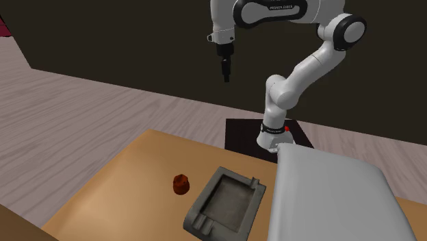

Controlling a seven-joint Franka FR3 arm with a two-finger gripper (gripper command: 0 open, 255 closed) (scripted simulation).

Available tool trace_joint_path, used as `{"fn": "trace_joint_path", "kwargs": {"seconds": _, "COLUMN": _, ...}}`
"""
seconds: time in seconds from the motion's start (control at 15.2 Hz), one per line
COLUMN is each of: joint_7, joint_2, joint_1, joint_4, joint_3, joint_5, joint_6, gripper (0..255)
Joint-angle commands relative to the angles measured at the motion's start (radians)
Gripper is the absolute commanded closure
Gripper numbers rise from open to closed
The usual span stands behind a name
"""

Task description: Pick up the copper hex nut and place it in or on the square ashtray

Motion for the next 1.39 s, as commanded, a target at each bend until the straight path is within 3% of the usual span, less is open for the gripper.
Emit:
{"fn": "trace_joint_path", "kwargs": {"seconds": 0.0, "joint_7": 0.000, "joint_2": 0.000, "joint_1": 0.000, "joint_4": 0.000, "joint_3": 0.000, "joint_5": 0.000, "joint_6": 0.000, "gripper": 0}}
{"fn": "trace_joint_path", "kwargs": {"seconds": 0.73, "joint_7": 0.189, "joint_2": 0.191, "joint_1": 0.090, "joint_4": -0.030, "joint_3": 0.204, "joint_5": 0.148, "joint_6": 0.264, "gripper": 0}}
{"fn": "trace_joint_path", "kwargs": {"seconds": 1.32, "joint_7": 0.347, "joint_2": 0.447, "joint_1": 0.129, "joint_4": 0.058, "joint_3": 0.369, "joint_5": 0.180, "joint_6": 0.474, "gripper": 0}}
